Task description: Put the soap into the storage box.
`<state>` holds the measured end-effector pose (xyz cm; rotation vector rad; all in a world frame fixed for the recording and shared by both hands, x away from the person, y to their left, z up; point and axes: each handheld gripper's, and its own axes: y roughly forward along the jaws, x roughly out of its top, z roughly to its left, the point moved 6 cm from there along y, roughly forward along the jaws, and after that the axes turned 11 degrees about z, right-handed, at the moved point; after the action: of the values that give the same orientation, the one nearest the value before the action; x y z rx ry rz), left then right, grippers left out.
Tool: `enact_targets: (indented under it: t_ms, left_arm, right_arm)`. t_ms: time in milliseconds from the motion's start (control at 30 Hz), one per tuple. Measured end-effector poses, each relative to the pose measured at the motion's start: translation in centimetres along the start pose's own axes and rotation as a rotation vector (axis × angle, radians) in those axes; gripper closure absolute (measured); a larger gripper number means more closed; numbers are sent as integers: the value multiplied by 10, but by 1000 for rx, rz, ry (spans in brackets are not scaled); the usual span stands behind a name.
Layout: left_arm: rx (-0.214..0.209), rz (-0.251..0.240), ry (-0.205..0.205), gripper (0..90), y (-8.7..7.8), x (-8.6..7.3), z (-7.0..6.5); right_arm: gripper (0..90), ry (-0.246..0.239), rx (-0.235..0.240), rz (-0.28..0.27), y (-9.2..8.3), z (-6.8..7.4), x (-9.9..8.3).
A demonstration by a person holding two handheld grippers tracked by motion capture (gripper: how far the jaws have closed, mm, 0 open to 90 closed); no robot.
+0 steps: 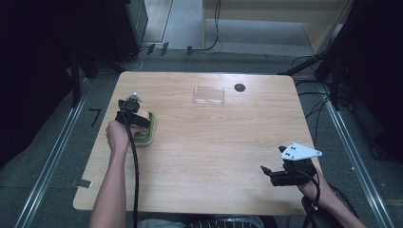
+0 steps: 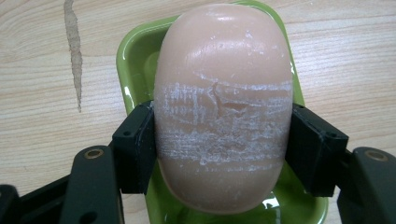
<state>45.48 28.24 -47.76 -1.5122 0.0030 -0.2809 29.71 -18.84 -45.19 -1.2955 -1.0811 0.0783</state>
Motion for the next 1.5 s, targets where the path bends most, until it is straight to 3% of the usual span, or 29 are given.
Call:
enact_targets:
  t_ms: [467,1500]
  left_arm:
    - [23,3,0,333,8,2,-3]
    - [22,20,12,331,14,2,-3]
  right_arm:
    - [134,0,-1,0,0,0,0]
    - [134,2,-5,1,-1,0,-1]
